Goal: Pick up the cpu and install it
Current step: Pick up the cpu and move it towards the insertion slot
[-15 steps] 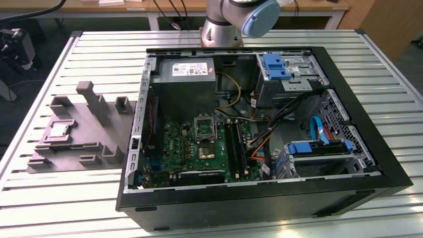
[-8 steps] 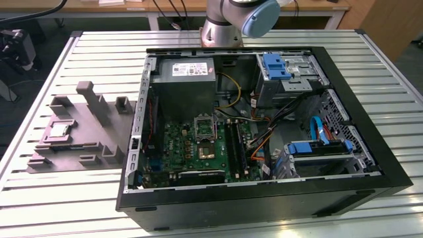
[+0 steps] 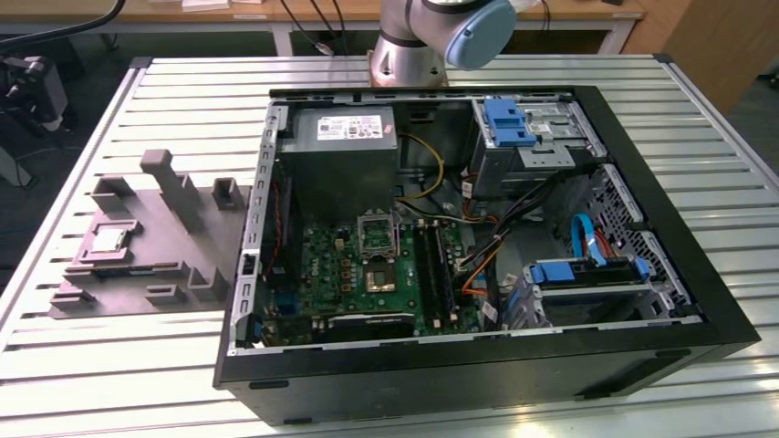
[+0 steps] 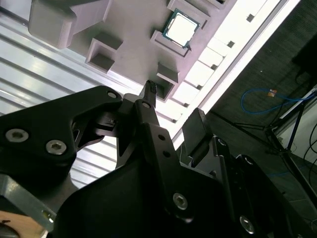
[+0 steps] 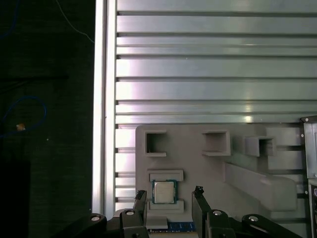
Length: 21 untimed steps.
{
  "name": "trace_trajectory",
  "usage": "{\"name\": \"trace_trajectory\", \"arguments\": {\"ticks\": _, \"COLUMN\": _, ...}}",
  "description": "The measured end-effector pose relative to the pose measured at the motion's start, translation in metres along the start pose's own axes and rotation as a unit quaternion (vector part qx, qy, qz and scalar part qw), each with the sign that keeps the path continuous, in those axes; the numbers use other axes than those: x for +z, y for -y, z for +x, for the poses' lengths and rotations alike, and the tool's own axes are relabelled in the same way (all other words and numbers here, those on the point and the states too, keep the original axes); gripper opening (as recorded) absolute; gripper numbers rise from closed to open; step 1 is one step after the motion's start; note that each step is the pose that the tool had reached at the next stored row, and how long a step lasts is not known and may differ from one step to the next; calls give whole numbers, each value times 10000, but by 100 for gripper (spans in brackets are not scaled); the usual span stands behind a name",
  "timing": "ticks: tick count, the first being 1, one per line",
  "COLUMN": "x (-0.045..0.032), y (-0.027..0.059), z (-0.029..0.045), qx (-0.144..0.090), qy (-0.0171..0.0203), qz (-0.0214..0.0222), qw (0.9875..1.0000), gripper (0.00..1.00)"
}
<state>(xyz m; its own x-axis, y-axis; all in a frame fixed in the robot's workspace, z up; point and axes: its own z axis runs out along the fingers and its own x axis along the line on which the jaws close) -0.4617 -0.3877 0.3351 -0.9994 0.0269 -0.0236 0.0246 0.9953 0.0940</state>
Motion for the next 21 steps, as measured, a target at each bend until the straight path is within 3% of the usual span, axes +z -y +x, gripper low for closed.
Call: {"name": "trace_trajectory", "arguments": {"ticks": 21, "x": 45, "y": 5, "z": 1, "qx": 0, "qy": -1, "qz": -8, "qw": 10000, "gripper": 49}}
